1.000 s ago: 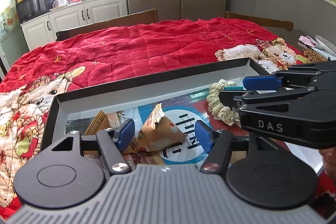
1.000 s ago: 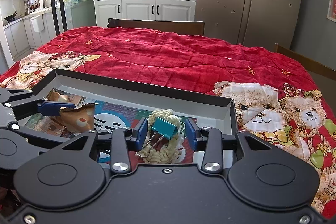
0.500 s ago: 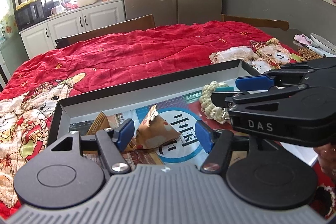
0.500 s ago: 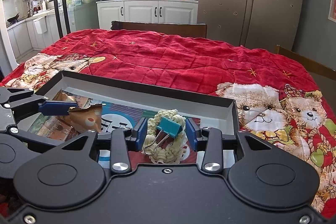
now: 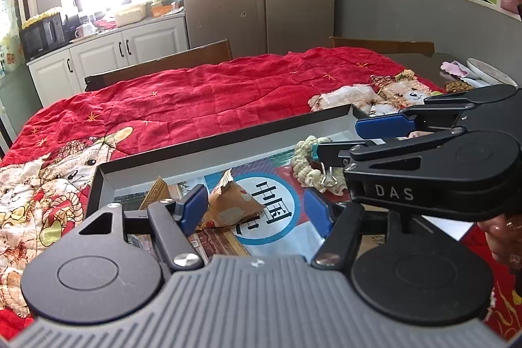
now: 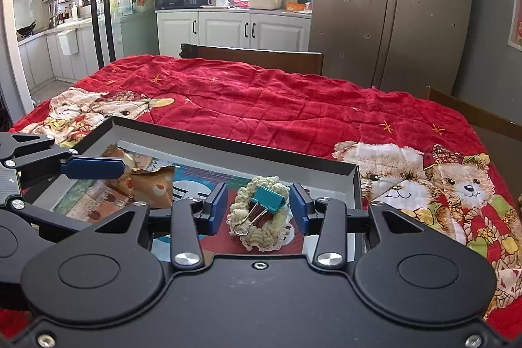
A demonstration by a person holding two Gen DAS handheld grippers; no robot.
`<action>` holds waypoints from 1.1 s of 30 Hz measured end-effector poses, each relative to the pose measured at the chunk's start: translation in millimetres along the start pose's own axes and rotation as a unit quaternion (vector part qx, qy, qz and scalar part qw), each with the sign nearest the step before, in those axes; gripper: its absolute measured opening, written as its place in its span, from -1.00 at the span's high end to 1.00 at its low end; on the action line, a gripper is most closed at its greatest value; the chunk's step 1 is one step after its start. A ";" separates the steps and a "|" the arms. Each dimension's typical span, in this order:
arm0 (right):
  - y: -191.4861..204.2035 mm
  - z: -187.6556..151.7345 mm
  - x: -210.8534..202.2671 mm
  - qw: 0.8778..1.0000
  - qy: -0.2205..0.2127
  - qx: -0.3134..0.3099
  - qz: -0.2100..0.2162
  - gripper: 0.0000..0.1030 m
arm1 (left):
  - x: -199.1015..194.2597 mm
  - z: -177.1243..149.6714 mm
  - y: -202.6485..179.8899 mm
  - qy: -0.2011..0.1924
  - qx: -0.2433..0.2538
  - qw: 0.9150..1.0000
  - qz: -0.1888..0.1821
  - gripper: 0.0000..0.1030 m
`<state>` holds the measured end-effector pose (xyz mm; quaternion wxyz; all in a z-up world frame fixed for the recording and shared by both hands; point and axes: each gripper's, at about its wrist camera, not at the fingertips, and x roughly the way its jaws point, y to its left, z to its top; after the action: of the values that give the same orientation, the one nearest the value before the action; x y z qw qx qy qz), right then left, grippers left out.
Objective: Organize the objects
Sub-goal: 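Lower the gold triangle into the box and open the left tool while the right tool releases the clip, then withdraw both tools from the box back toward the remaining items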
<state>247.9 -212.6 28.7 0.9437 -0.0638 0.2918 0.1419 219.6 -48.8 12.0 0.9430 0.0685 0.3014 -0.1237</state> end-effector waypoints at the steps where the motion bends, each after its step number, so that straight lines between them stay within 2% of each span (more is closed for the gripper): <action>1: 0.3 -0.1 -2.6 1.000 -0.002 -0.001 0.001 0.20 | -2.4 -0.2 -0.5 -0.002 0.001 1.000 -0.001 -0.49; 6: 4.0 -0.6 -17.1 1.000 -0.013 -0.007 0.005 0.15 | -16.5 -2.9 -3.4 -0.014 0.007 1.000 -0.006 -0.56; 33: 23.9 -14.1 -108.9 0.996 -0.071 -0.033 0.032 0.05 | -97.9 -22.2 -4.1 -0.077 0.027 0.996 -0.019 -0.62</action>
<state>147.1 -217.8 78.2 0.9545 -0.0756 0.2206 0.1861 129.1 -29.3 51.1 0.9588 0.0779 0.2253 -0.1546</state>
